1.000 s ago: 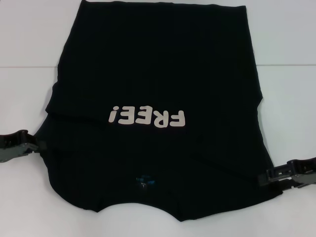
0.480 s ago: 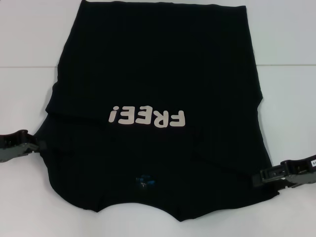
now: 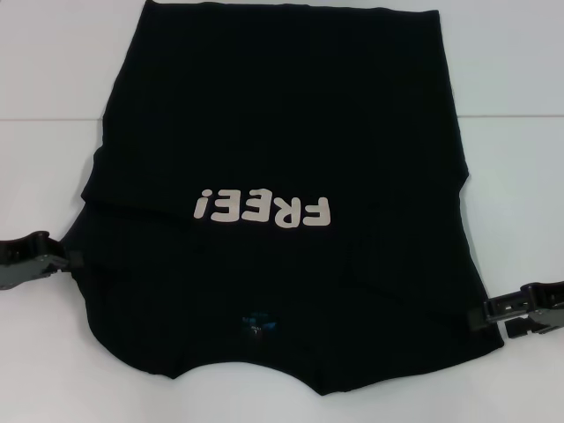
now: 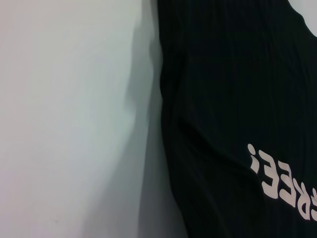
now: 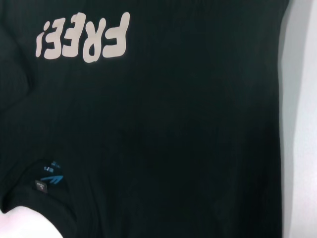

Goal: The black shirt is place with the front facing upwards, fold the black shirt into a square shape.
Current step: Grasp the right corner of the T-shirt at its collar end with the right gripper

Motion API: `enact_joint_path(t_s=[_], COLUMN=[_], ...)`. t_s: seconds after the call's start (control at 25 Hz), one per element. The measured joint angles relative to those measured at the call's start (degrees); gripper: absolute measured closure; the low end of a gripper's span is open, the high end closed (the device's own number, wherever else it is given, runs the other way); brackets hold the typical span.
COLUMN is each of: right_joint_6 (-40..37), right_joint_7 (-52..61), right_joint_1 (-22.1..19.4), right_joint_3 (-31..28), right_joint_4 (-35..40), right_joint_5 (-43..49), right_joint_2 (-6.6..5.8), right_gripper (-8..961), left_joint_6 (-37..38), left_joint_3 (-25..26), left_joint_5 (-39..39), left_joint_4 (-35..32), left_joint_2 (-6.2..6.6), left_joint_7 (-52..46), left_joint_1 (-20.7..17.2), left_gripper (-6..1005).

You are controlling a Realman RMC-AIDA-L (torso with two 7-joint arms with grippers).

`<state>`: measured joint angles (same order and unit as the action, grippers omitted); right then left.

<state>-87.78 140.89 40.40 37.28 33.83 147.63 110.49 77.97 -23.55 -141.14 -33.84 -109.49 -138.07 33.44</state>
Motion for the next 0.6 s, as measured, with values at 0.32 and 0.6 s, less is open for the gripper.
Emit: enact_joint_path(t_s=[0.32, 0.6], right_joint_6=[-0.27, -0.32], right_joint_7=[0.00, -0.10], right_joint_1=[-0.06, 0.04], right_joint_3=[0.30, 0.37], right_joint_4=[-0.17, -0.39], right_joint_5=[0.16, 0.13], right_joint_2=[-0.06, 0.11], right_gripper=[41, 41], left_joint_6=[0.08, 0.08], left_joint_3=[0.00, 0.00], left_joint_5=[0.00, -0.01], left_joint_4=[0.00, 0.00], left_joint_2=[0.00, 0.00], left_joint_7=[0.00, 0.00], left_joint_1=[-0.04, -0.04], left_gripper=[963, 962])
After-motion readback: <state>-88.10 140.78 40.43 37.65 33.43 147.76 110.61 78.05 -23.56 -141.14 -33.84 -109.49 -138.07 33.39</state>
